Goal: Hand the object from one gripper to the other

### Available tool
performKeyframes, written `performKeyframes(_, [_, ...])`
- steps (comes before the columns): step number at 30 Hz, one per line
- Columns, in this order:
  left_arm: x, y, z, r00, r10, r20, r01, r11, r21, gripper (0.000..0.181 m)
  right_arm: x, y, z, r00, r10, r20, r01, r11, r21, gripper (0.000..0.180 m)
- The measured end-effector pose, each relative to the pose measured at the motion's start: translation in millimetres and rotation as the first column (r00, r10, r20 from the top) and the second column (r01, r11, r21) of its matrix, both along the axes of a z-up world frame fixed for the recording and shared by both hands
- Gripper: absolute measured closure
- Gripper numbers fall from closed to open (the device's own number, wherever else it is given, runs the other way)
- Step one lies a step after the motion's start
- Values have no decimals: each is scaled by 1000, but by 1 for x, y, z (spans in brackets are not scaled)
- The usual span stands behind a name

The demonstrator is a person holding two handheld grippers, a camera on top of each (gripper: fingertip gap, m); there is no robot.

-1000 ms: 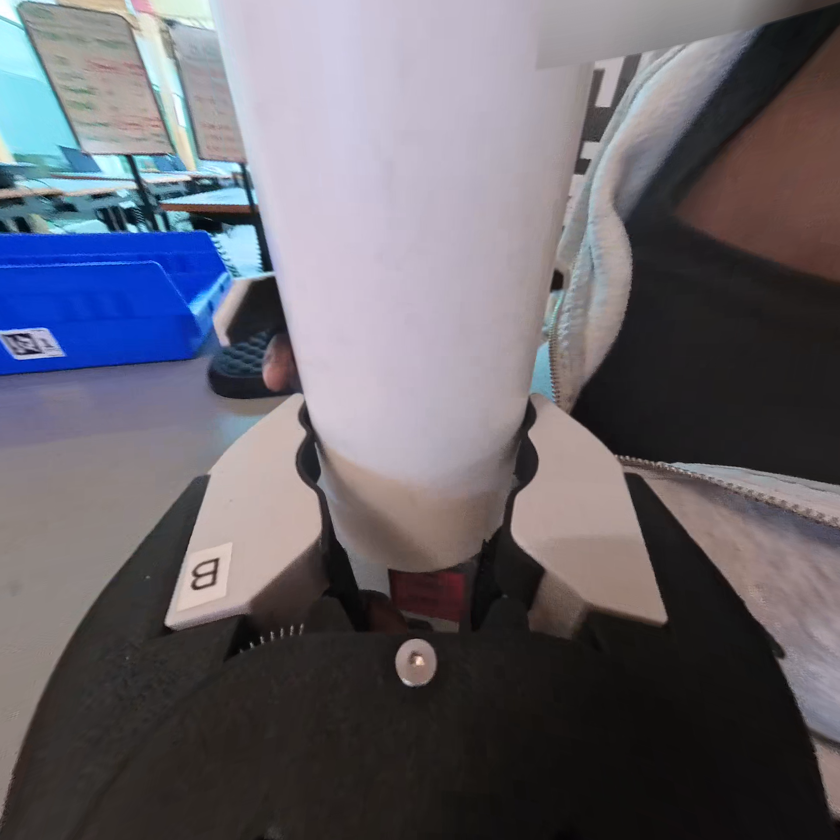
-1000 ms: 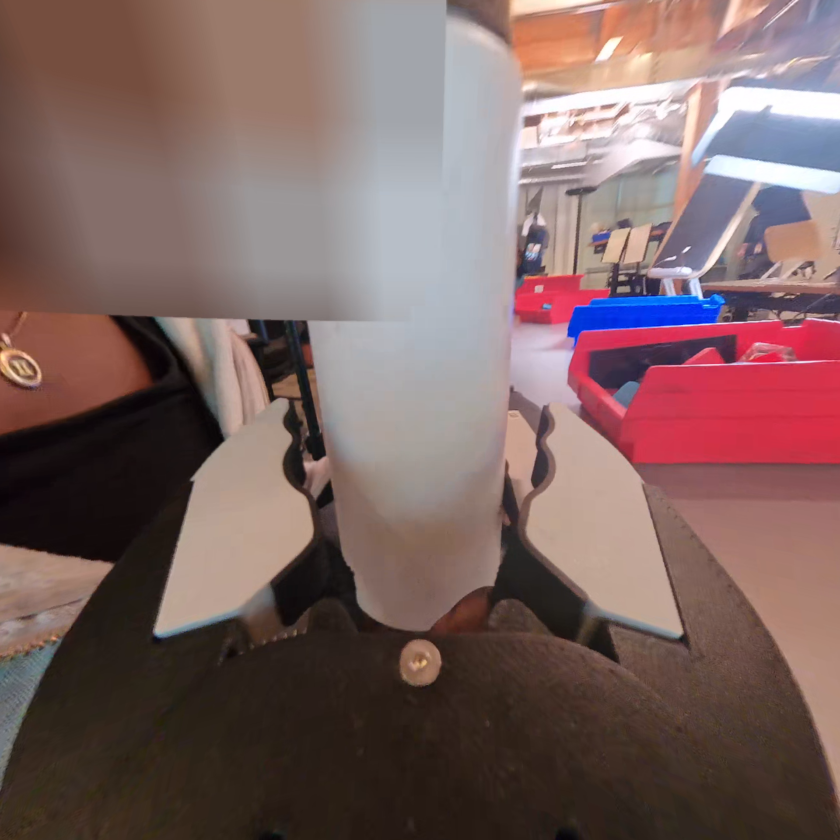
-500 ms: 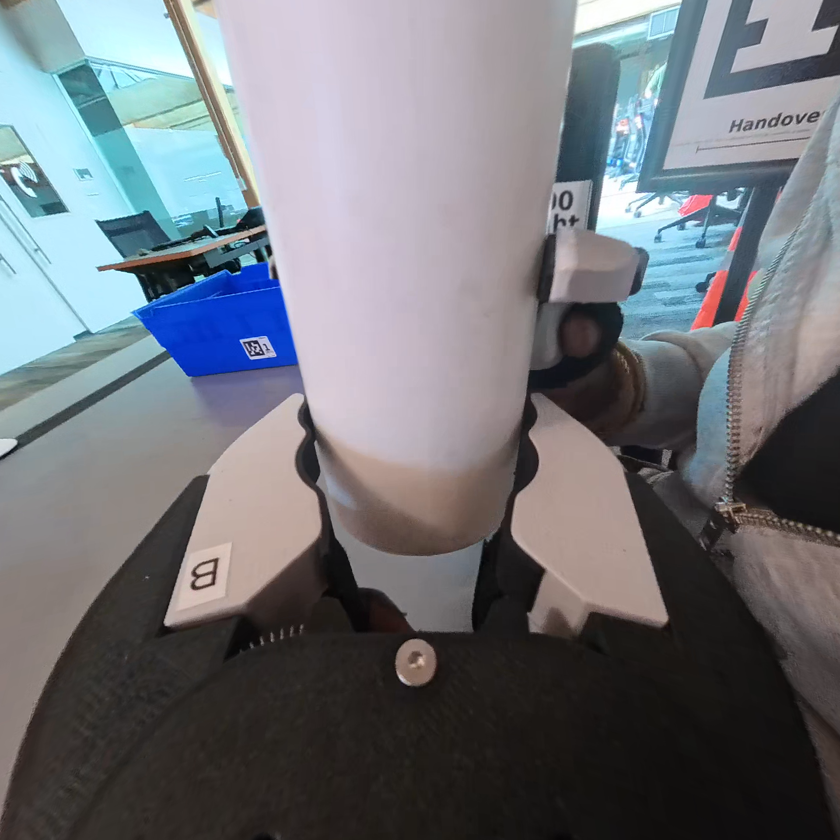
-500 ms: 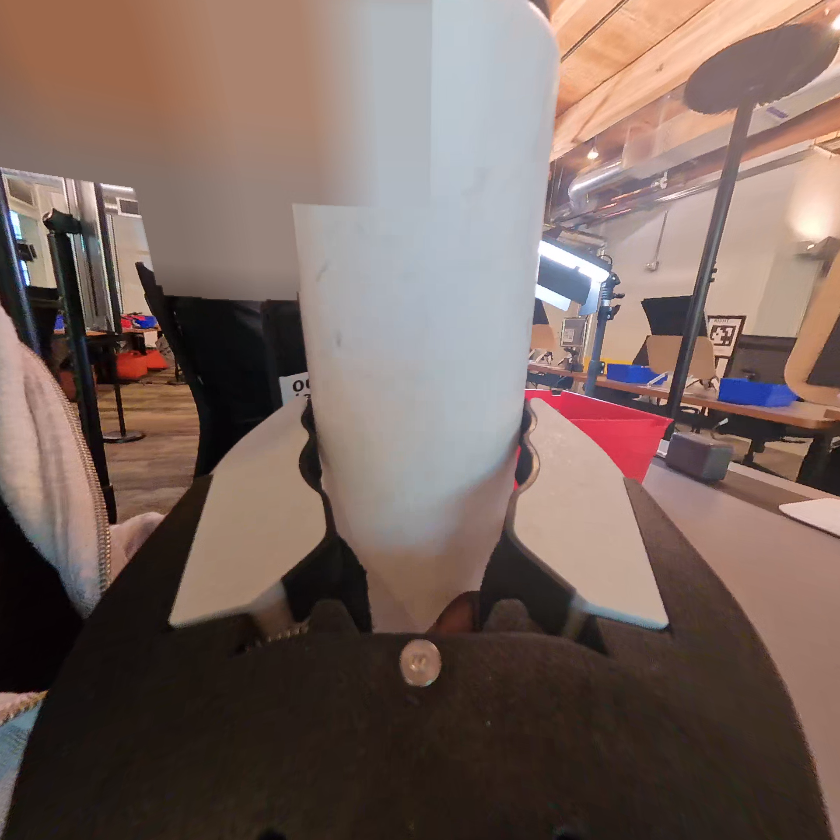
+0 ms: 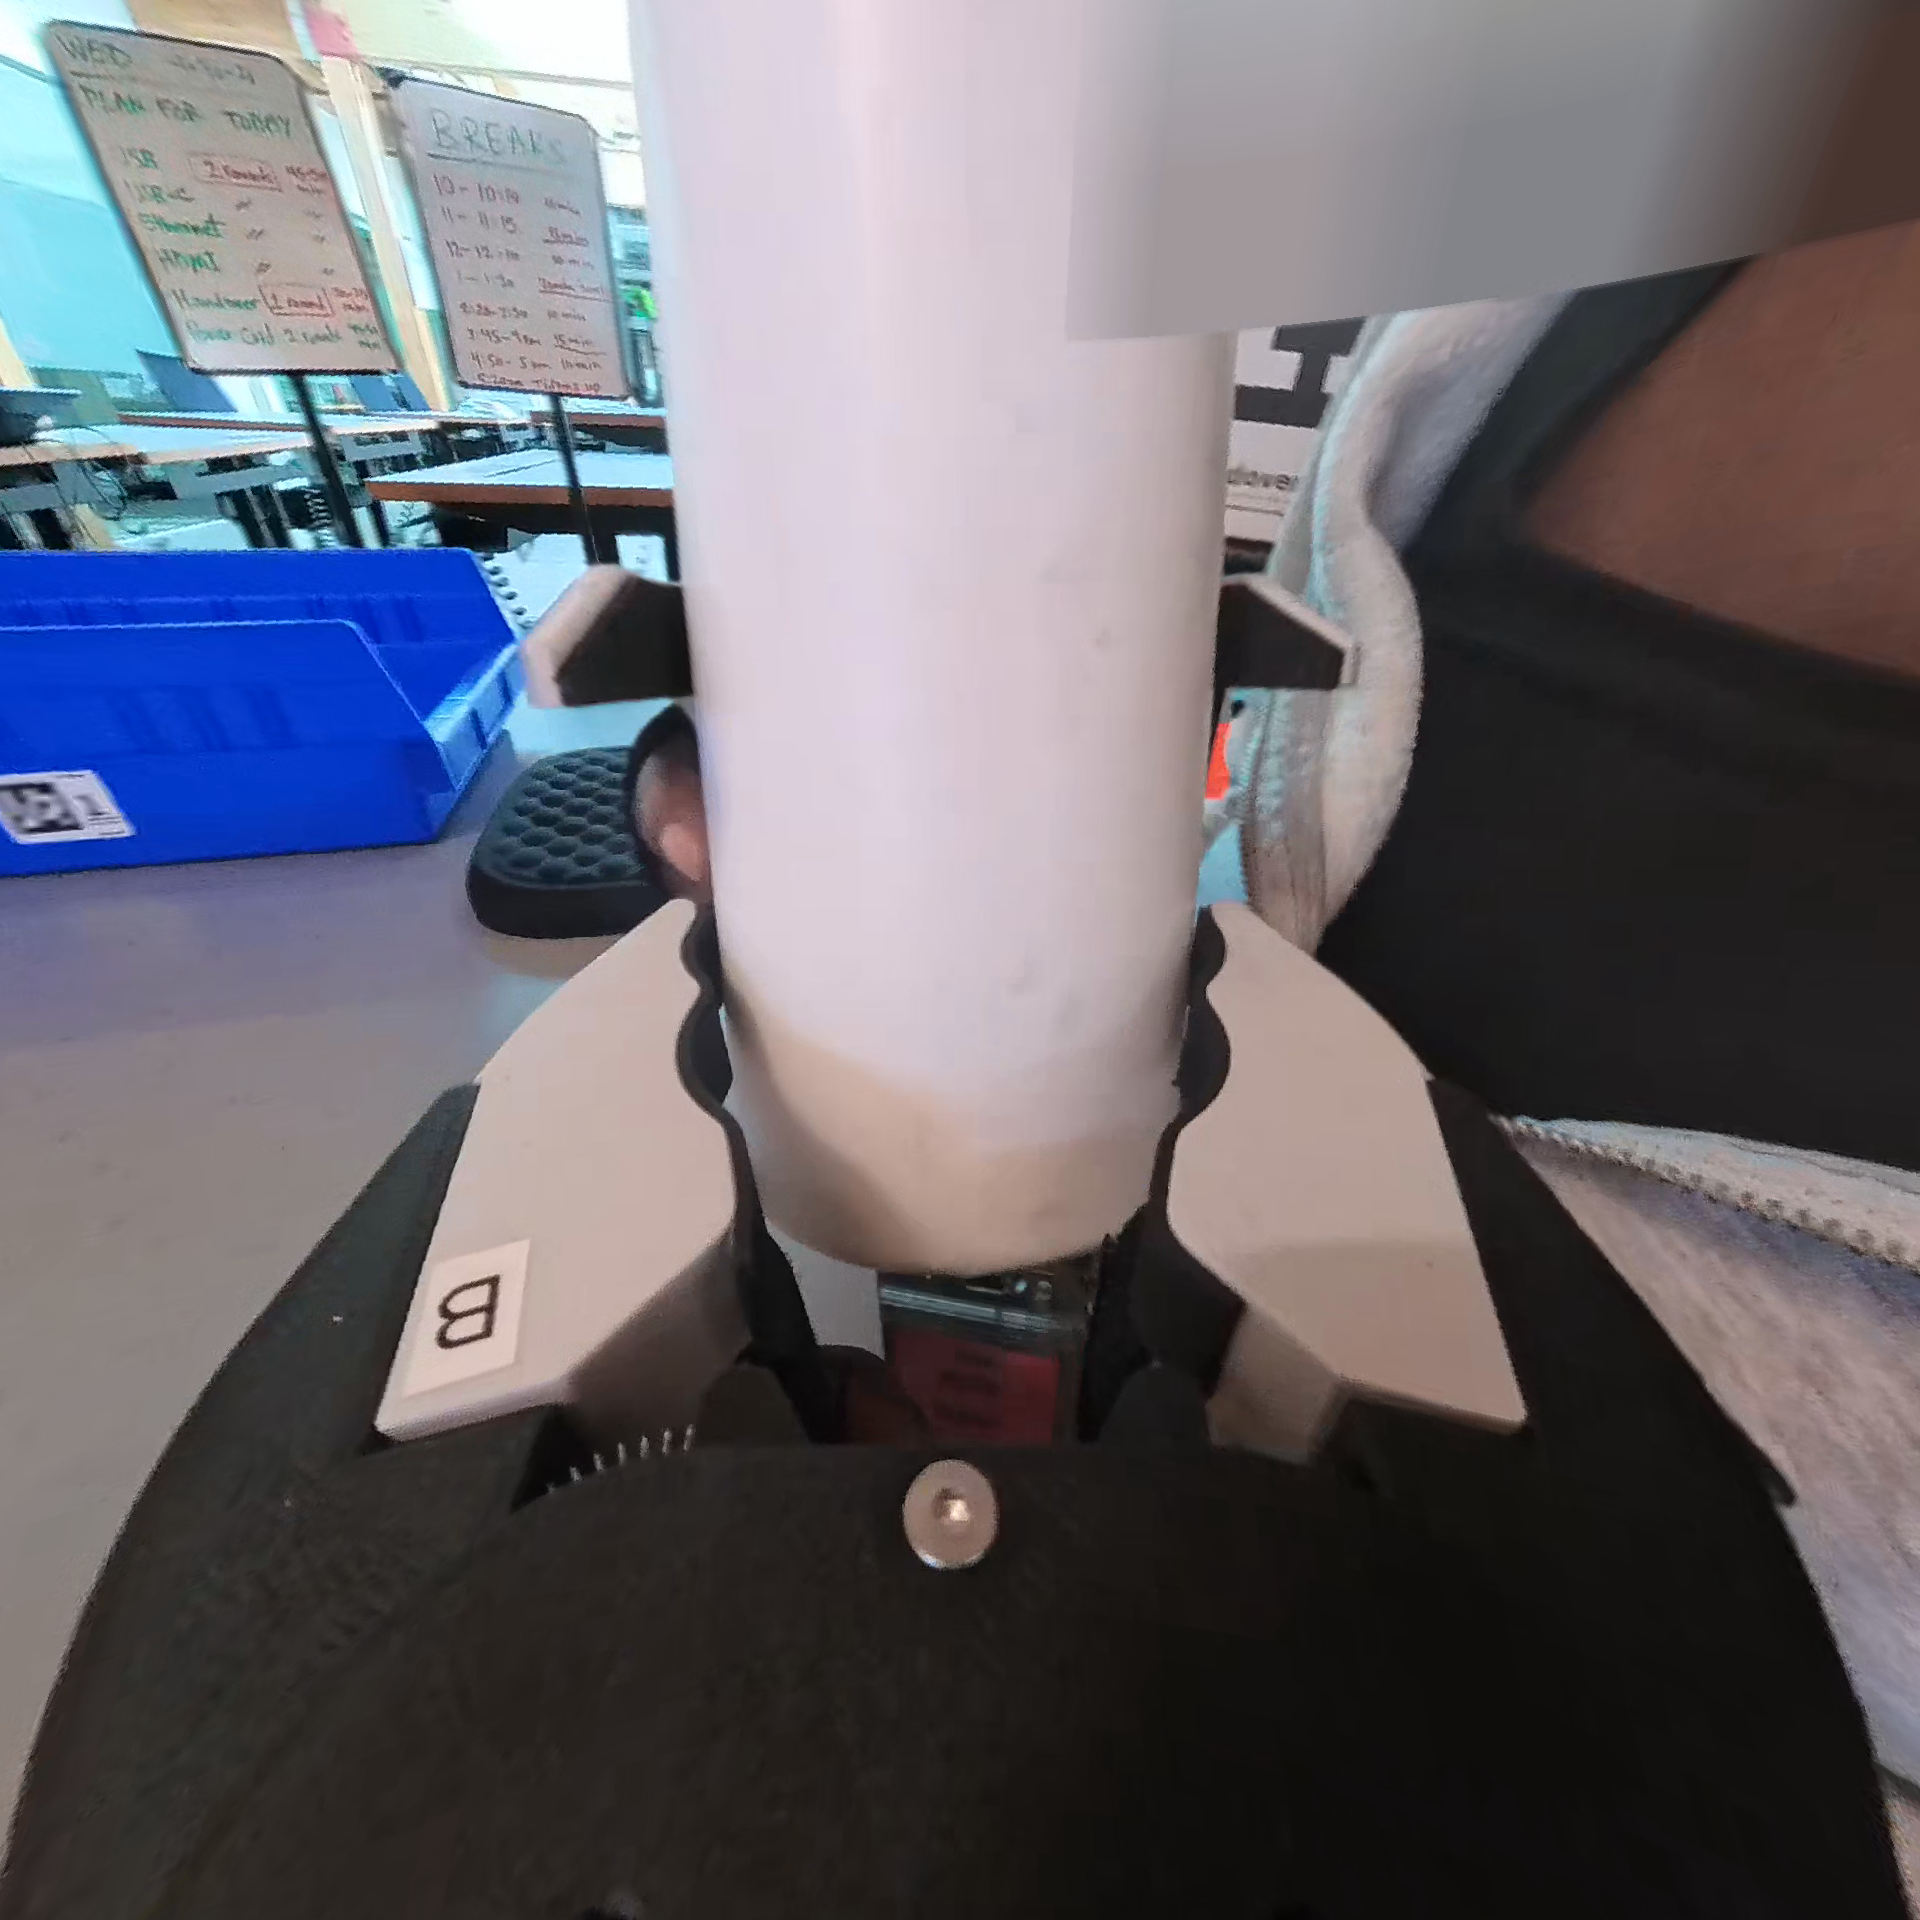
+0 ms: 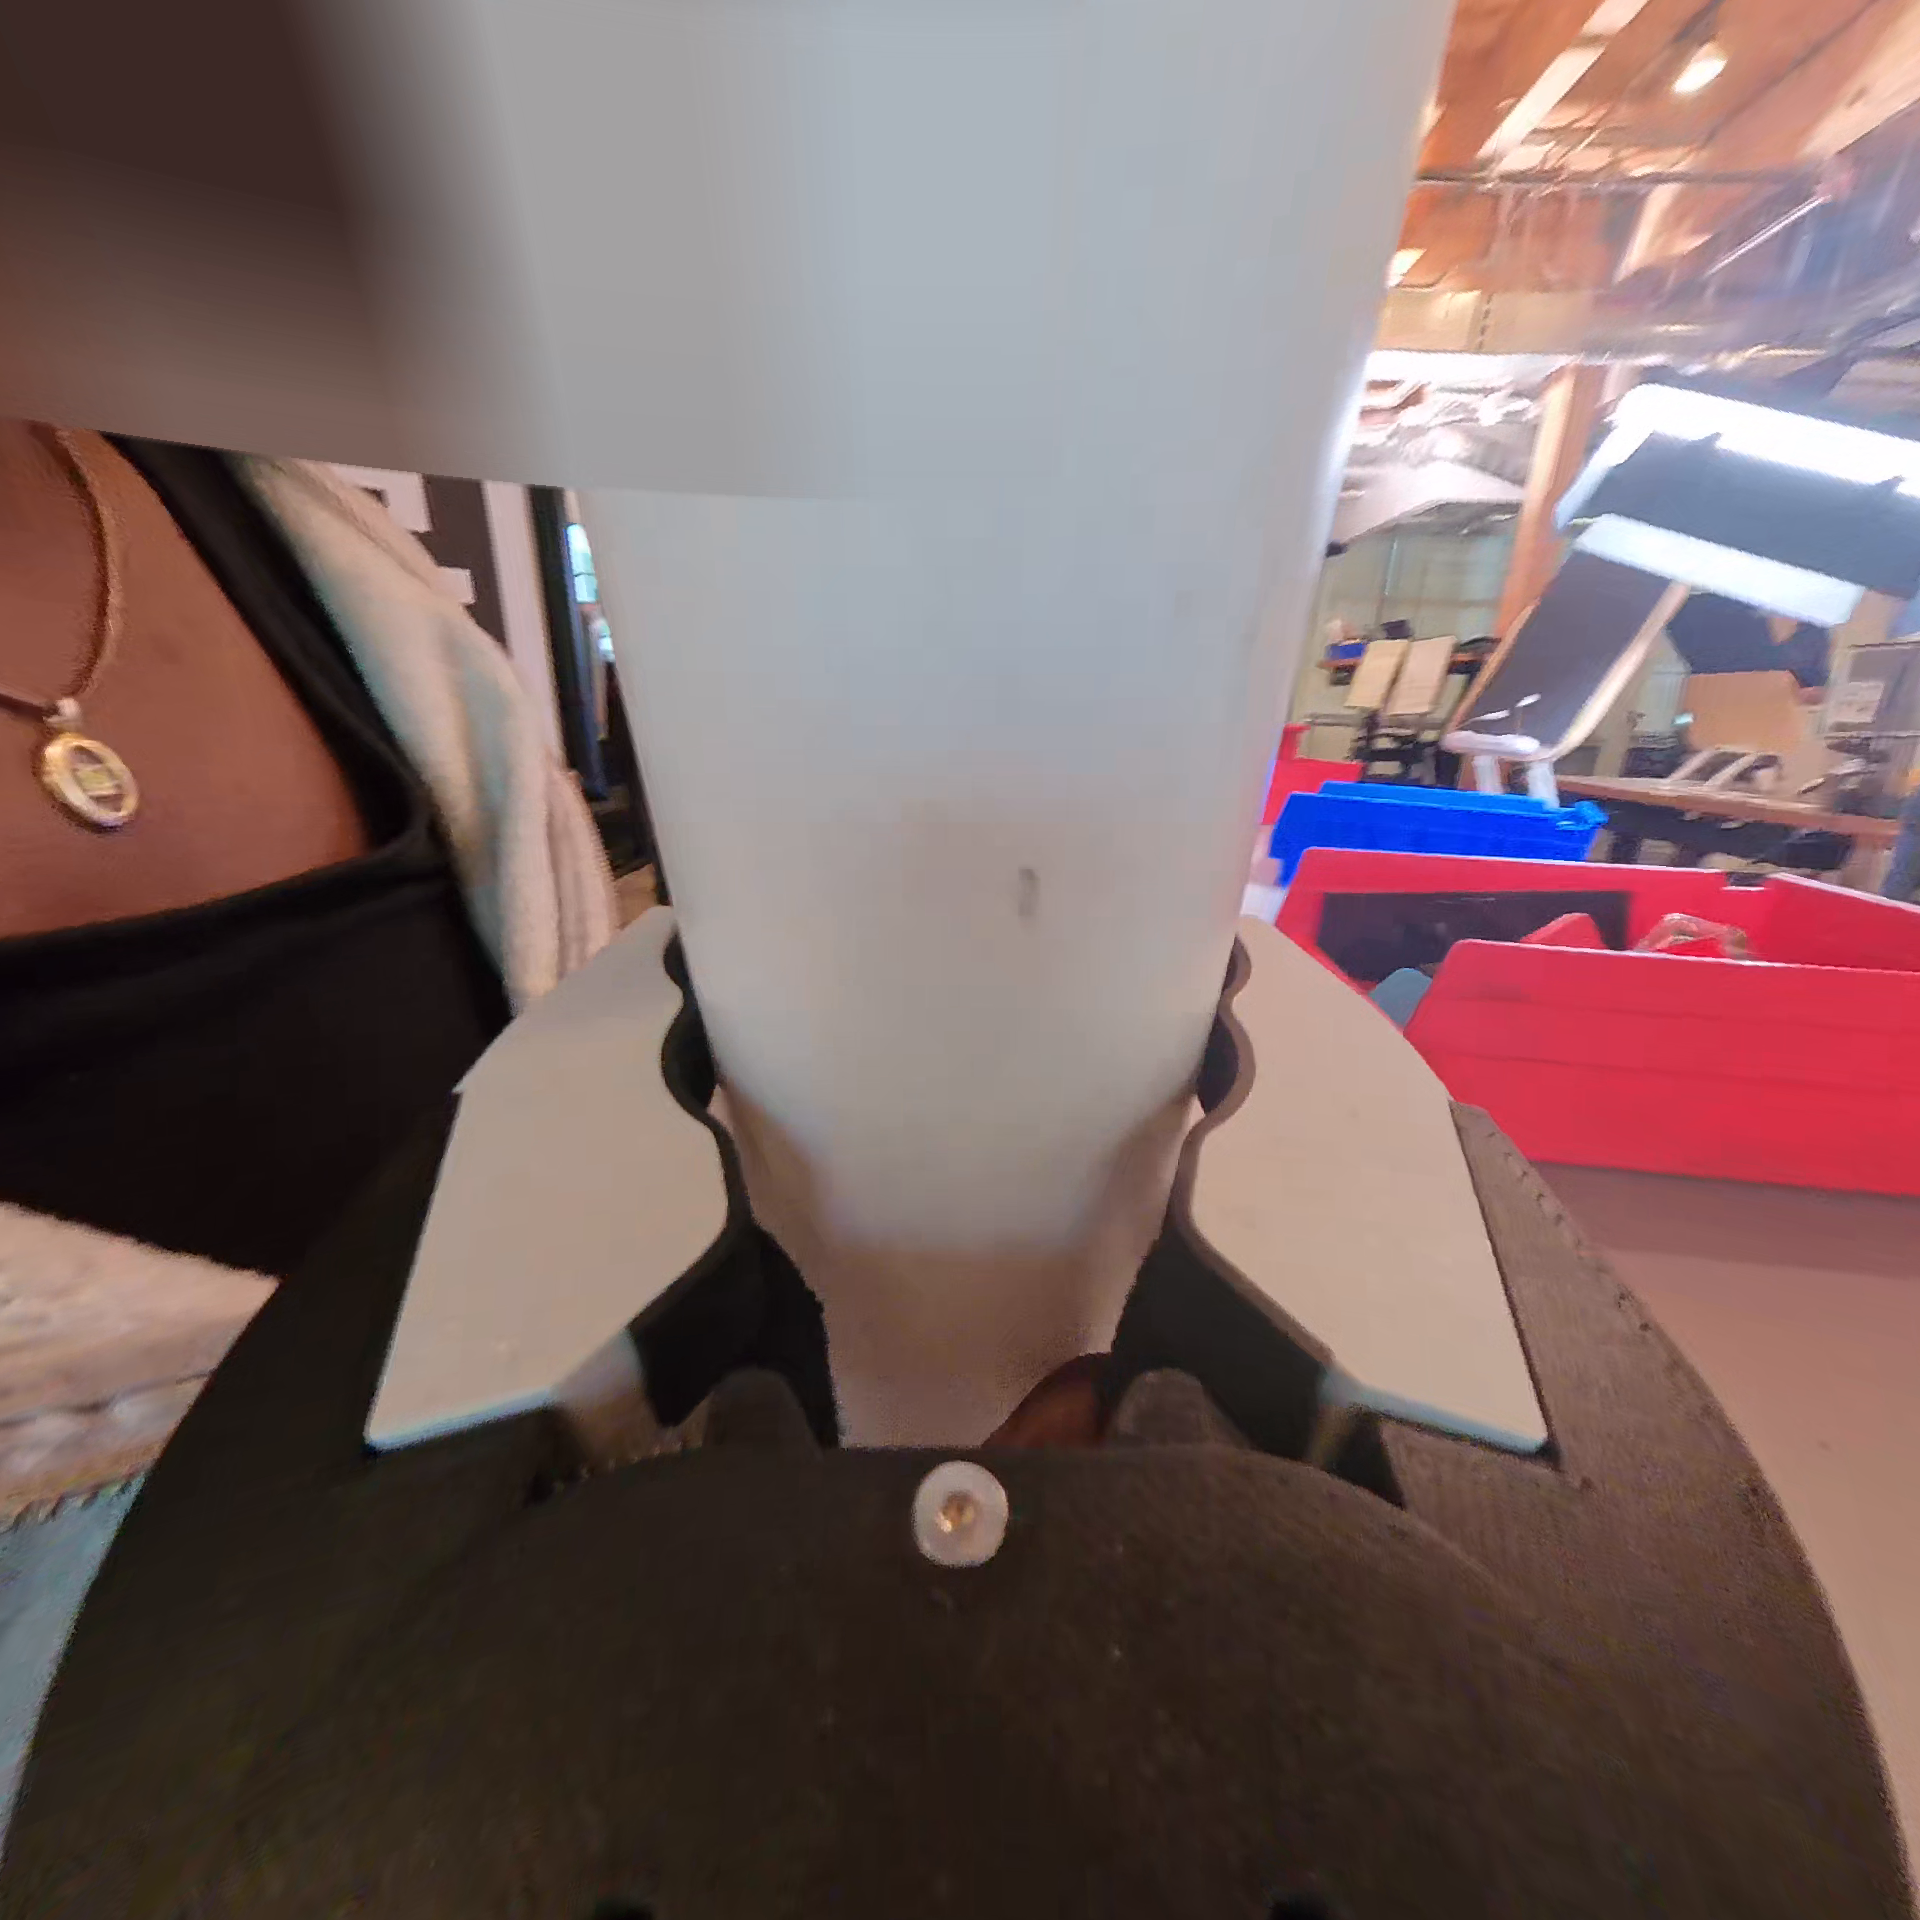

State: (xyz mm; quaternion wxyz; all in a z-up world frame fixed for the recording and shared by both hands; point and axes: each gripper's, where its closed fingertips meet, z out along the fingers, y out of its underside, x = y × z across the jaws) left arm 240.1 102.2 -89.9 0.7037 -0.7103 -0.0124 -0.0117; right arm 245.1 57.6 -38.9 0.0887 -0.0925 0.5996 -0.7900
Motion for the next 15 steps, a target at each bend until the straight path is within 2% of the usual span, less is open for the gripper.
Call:
performKeyframes(5, [-29, -5, 3, 977, 207, -53, -206, 978, 14, 90, -24, -1, 7, 950, -297, -96, 291, 954, -75, 86])
performKeyframes(8, [-32, -4, 3, 956, 260, -139, -263, 965, -1, 90, -26, -4, 12, 917, -381, -120, 370, 923, -104, 85])
performKeyframes(10, [-31, -8, 3, 952, 258, -162, -263, 965, -5, 92, -24, -7, 10, 925, -358, -129, 351, 933, -79, 86])
performKeyframes(12, [-22, -10, 6, 973, 192, -129, -192, 981, 17, 92, -18, -5, 9, 953, -274, -132, 268, 962, -59, 89])
performKeyframes(15, [-5, -12, 14, 998, 52, -39, -48, 995, 82, 95, -12, 1, 9, 992, -125, -24, 124, 991, -46, 76])
